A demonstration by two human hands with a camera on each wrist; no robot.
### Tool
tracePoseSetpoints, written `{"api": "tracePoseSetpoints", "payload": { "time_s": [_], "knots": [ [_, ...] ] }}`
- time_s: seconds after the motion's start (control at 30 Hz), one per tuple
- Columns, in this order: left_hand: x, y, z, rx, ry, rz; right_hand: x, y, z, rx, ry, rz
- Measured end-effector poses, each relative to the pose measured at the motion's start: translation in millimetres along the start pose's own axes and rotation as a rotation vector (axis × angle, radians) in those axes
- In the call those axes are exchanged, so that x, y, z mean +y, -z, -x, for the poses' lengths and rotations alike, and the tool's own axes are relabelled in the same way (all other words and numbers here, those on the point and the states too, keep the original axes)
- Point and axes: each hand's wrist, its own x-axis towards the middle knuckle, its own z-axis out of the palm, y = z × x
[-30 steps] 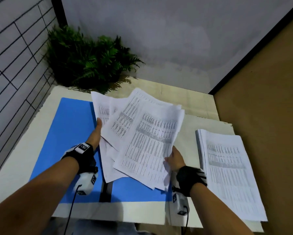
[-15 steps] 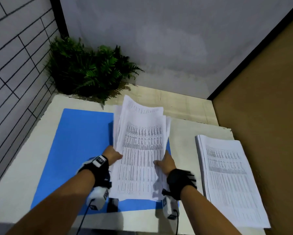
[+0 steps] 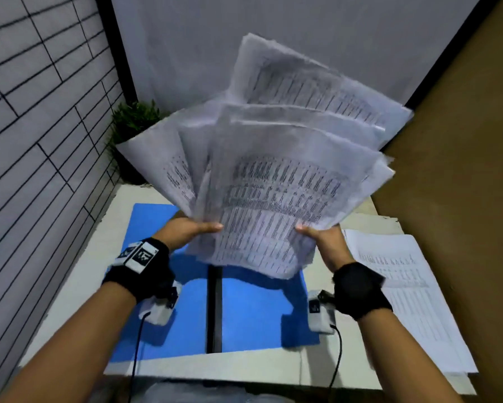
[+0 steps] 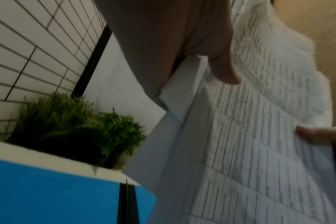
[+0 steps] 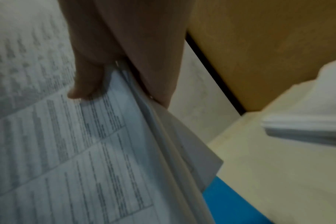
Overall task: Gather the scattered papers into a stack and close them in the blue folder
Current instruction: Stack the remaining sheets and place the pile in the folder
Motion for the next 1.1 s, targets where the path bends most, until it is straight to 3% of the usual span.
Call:
{"api": "tracePoseSetpoints", "payload": {
  "time_s": [0.13,0.23,0.3,0.4,0.5,0.7,0.9,1.1],
  "knots": [
    [20,4,15,-0.017,-0.117,0.104,-28,3,11,-0.106,0.103,-0.099],
    [21,-3,20,-0.101,-0.135,0.097,-32,-3,17,-0.179,0.135,-0.105],
    [21,-14,19,-0.092,-0.142,0.070,-34,-13,19,-0.181,0.153,-0.073],
    [24,-23,20,0.023,-0.165,0.064,-41,-19,23,-0.120,0.178,-0.081],
    [31,-18,29,-0.033,-0.276,0.114,-49,-10,27,-0.083,0.186,-0.143],
    [14,-34,31,-0.153,-0.095,-0.019,-16,-12,37,-0.105,0.071,0.035],
    [21,-25,31,-0.094,-0.216,0.109,-41,2,35,-0.113,0.161,-0.020],
    [10,-30,27,-0.015,-0.175,0.066,-25,5,38,-0.063,0.133,-0.054]
  ]
}}
